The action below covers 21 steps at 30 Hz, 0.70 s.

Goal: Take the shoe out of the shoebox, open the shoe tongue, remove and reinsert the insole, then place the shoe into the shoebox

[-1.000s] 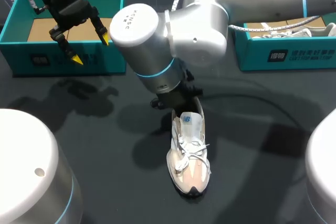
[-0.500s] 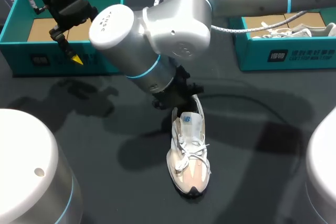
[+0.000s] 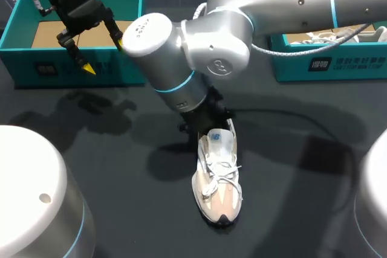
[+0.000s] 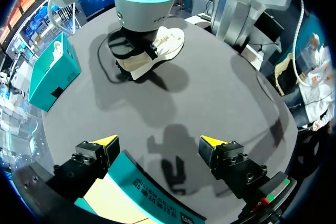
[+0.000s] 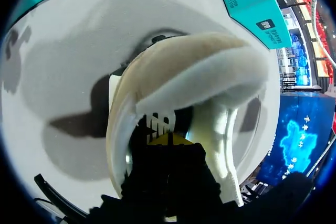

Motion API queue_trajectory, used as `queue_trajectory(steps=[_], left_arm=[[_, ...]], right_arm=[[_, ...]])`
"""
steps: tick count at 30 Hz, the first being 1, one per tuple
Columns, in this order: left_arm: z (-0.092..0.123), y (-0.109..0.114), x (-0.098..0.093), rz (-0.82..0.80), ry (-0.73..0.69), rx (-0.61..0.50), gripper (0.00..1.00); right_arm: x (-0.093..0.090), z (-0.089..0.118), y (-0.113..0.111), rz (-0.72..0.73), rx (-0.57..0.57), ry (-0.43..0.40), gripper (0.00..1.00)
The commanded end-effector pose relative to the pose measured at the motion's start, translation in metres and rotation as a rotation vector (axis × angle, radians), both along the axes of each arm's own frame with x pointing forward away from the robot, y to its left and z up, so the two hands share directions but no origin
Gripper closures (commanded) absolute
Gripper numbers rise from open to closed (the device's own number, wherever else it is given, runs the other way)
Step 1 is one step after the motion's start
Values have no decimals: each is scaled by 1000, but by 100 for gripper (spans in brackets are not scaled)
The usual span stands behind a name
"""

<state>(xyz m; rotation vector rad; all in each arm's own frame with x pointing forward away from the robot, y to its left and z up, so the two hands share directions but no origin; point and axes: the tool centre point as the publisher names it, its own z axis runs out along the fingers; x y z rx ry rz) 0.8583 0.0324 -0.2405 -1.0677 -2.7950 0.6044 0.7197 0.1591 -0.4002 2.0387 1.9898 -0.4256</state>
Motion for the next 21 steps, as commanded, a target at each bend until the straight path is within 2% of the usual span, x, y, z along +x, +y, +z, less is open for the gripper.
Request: queue_trajectory(steps=[1,5,9,15,21], left_arm=[[0,0,-1,0,-2,2,0],[0,0,-1,0,-2,2,0],[0,0,-1,0,-2,2,0],[0,0,-1,0,-2,2,0],[0,0,-1,0,-2,2,0]], right_arm=[[3,0,-4,-6,60,-6,100],[9,28,4,-6,79,-29,100],[18,40,11,13,87,-32,100],[25,22,7,25,136,15,100],[22,-2,2,26,195,62,100]])
